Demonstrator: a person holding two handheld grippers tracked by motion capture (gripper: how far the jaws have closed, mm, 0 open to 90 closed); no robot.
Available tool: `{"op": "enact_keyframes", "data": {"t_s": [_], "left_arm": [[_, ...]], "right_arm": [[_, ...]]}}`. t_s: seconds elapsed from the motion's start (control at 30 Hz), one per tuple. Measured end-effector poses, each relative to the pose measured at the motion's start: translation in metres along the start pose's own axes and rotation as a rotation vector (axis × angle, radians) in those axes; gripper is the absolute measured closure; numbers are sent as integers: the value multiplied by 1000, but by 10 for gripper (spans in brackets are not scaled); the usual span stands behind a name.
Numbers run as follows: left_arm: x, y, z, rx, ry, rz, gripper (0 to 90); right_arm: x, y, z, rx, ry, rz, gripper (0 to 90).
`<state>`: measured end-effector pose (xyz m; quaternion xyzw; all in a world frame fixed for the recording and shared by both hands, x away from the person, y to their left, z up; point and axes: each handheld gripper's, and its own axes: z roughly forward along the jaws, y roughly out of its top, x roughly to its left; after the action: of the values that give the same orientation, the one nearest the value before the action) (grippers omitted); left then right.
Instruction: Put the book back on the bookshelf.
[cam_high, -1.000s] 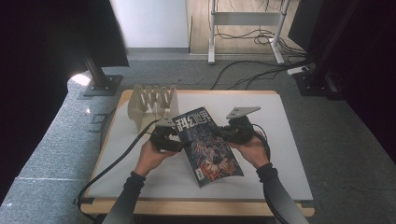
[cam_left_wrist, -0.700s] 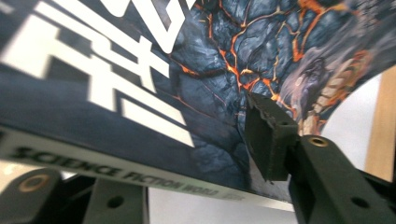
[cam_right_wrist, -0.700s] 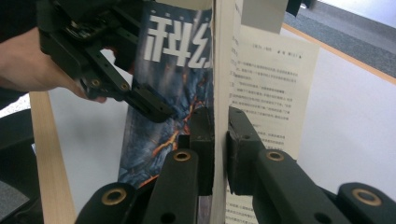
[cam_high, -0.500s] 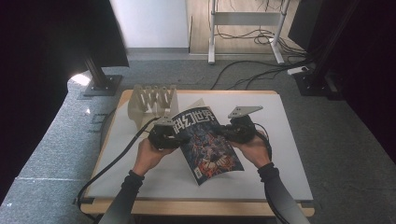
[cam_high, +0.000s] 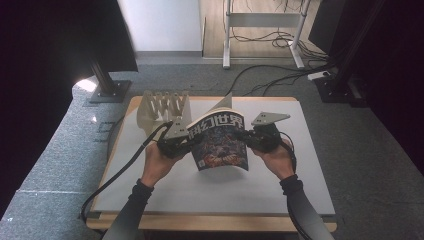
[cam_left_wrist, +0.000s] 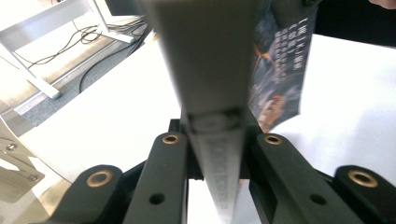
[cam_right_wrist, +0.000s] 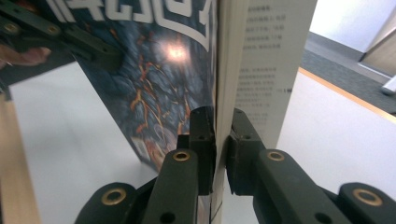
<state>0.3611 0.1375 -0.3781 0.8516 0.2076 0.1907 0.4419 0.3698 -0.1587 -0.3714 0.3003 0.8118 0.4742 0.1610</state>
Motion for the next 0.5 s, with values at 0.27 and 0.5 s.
{"op": "enact_keyframes", "data": {"t_s": [0.27, 0.5], "left_arm": [[1, -5, 4, -54, -75, -50, 811], [1, -3, 17, -27, -106, -63, 720]], "right_arm": [[-5, -8, -1, 11, -6, 16, 798], [-18, -24, -4, 9, -8, 62, 792]]}}
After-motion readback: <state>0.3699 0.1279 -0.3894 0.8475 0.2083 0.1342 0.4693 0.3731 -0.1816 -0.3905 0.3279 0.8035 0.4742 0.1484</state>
